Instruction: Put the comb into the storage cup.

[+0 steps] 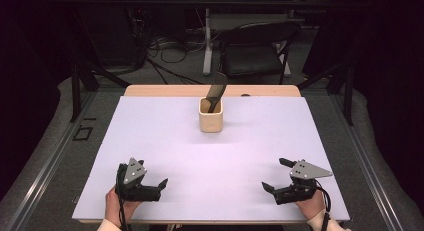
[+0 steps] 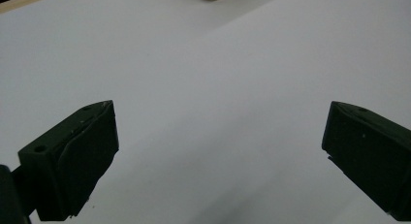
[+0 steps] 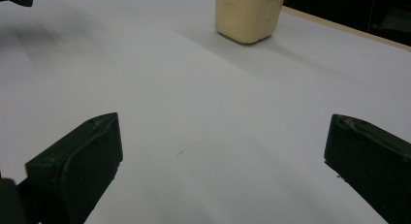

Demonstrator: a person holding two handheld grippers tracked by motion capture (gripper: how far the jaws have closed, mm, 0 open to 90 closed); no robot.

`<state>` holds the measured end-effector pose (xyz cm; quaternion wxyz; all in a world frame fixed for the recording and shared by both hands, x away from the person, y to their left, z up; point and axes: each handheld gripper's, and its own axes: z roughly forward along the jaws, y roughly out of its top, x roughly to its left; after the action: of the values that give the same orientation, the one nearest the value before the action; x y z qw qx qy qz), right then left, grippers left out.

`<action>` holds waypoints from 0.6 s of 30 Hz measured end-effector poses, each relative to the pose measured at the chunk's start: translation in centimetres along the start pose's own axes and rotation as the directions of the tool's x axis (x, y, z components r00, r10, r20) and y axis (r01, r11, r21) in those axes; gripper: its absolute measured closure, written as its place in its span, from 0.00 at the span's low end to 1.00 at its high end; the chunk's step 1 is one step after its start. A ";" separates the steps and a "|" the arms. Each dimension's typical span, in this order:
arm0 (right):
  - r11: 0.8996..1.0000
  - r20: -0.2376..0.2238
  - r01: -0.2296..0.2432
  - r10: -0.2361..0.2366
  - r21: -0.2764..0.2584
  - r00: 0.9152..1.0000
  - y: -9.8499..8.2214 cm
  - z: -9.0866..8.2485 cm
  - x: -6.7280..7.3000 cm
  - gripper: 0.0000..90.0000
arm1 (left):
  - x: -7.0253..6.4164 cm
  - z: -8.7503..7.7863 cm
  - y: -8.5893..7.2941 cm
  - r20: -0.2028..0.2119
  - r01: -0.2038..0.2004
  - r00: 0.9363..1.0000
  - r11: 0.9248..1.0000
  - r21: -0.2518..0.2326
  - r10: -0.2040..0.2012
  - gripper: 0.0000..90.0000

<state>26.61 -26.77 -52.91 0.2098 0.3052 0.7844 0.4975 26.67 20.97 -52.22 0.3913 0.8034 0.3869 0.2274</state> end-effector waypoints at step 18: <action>1.000 -0.005 0.013 -0.013 -0.007 1.000 0.1 -0.1 0.1 0.00 | -0.1 -0.8 -0.8 -0.017 -0.004 1.000 0.999 -0.039 0.004 0.00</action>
<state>26.47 -26.75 -52.77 0.2121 0.2979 0.7851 0.4998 25.68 21.57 -52.40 0.4031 0.7944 0.3841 0.2427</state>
